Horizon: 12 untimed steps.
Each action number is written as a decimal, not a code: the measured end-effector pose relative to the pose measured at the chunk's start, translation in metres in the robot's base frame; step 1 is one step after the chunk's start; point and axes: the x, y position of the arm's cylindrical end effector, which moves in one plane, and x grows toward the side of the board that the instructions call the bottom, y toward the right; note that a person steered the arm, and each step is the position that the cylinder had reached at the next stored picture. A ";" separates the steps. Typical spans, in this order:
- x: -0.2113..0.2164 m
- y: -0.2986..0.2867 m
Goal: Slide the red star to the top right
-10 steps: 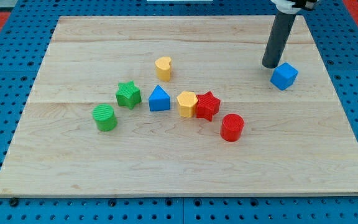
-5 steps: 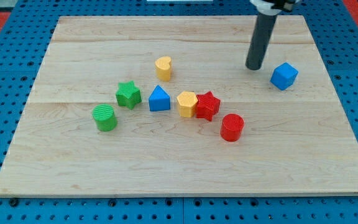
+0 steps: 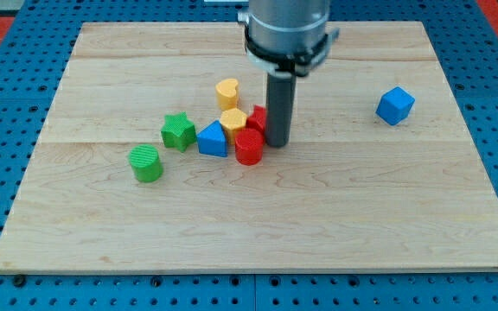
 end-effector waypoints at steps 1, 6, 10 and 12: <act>-0.024 -0.001; -0.136 -0.108; -0.138 0.006; -0.159 0.106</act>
